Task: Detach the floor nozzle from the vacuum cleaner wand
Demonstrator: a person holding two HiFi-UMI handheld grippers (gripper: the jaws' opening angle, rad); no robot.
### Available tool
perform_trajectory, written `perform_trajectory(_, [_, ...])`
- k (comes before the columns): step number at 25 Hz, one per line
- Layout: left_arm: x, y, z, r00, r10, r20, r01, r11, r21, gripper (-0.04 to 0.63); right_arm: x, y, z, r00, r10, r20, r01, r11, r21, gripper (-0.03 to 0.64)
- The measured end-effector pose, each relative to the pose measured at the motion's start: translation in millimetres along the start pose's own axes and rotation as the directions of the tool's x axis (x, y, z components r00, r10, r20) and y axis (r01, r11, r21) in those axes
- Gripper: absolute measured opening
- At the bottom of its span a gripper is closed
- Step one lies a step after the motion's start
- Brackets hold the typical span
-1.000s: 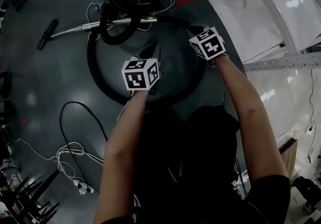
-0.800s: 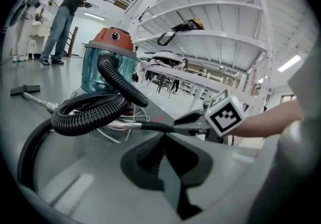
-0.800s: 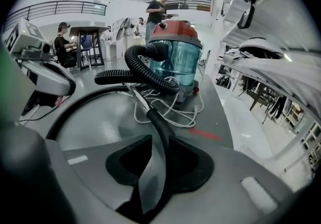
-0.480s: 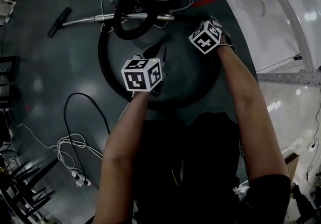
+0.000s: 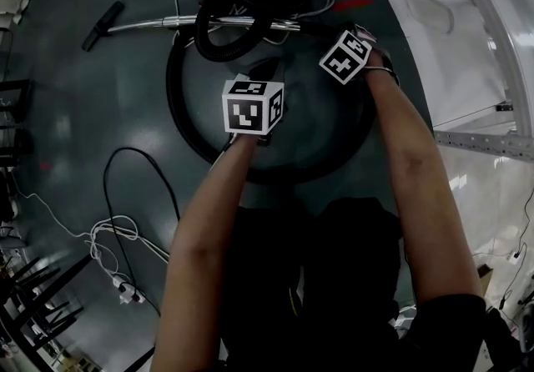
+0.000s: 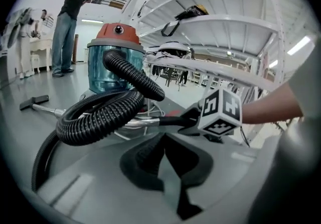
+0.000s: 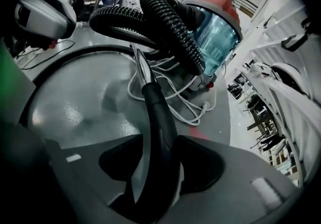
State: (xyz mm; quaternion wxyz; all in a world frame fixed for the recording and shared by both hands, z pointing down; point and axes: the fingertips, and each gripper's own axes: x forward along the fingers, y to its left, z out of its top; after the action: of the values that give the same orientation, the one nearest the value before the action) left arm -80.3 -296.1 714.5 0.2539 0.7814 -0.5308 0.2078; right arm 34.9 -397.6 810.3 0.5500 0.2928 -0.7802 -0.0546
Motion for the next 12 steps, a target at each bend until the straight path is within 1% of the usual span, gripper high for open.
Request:
perform_trajectory(2, [7, 4, -4, 1.000, 0.010, -0.008, -0.010, 1.000, -0.020, 0.011, 3, 1, -1, 1.000, 0.002, -0.008, -0.002, 1.000, 0.016, 0.212])
perform_trajectory(5, [11, 8, -10, 1.000, 0.013, -0.011, -0.015, 0.995, -0.100, 0.011, 7, 0, 0, 1.000, -0.005, -0.014, 0.005, 1.000, 0.018, 0.189])
perform_trajectory(6, [12, 7, -12, 1.000, 0.010, -0.015, -0.012, 0.994, -0.106, 0.011, 9, 1, 0, 1.000, 0.003, -0.022, -0.002, 1.000, 0.020, 0.191])
perform_trajectory(9, [17, -3, -15, 1.000, -0.003, -0.029, 0.001, 0.998, -0.059, 0.011, 16, 8, 0, 0.999, 0.027, -0.045, -0.026, 1.000, 0.006, 0.195])
perform_trajectory(12, [19, -17, -10, 0.999, -0.033, -0.019, 0.032, 0.999, -0.025, 0.011, 21, 6, 3, 0.999, -0.013, -0.048, 0.013, 1.000, -0.007, 0.198])
